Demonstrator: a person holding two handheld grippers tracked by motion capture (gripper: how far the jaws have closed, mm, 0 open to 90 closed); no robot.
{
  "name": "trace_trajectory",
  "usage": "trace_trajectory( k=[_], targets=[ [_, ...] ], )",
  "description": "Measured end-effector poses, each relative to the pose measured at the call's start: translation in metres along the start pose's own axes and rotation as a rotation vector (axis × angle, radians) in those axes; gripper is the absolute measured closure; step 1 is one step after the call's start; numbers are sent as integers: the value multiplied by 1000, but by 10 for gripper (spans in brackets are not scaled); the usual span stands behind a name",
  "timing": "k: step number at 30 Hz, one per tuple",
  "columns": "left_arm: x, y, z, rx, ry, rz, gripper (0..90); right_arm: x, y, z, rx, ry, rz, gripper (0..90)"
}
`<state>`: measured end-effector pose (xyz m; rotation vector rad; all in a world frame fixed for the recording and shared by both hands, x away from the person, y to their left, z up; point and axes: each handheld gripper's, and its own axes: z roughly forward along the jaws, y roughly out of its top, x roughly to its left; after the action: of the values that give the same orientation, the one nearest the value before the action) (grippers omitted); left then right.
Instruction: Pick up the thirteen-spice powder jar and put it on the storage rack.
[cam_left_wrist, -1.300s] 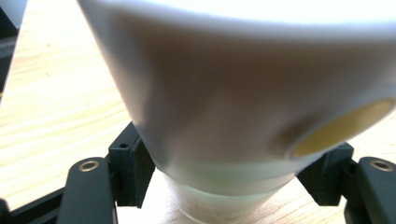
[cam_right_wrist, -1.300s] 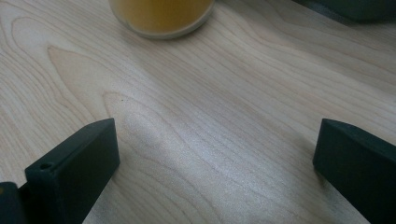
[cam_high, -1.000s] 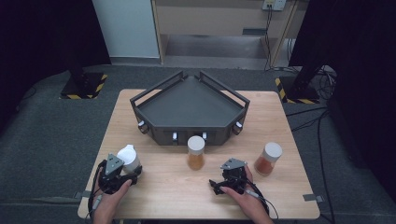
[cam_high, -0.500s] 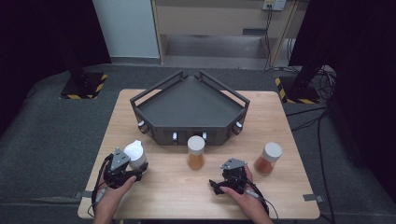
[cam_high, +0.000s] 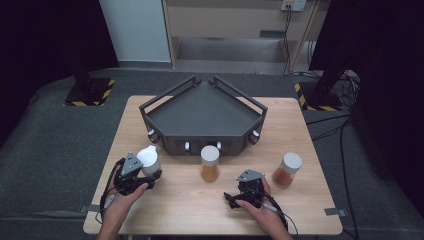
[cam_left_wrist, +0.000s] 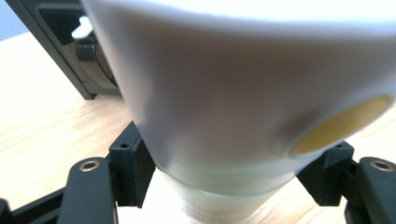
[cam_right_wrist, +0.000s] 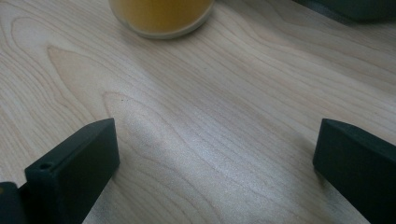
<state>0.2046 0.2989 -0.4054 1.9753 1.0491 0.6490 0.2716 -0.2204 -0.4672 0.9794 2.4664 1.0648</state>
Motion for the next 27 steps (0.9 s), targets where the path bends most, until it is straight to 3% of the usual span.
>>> trace_trajectory(
  k=[7,23,27],
  targets=[
    [3,8,-2,-5,-4,14,291,0,0,0,0,0,0,4],
    [12,21,-7,-14,-55,53,291,0,0,0,0,0,0,4],
    [18,22,-8,-29,-77,46,291,0,0,0,0,0,0,4]
  ],
)
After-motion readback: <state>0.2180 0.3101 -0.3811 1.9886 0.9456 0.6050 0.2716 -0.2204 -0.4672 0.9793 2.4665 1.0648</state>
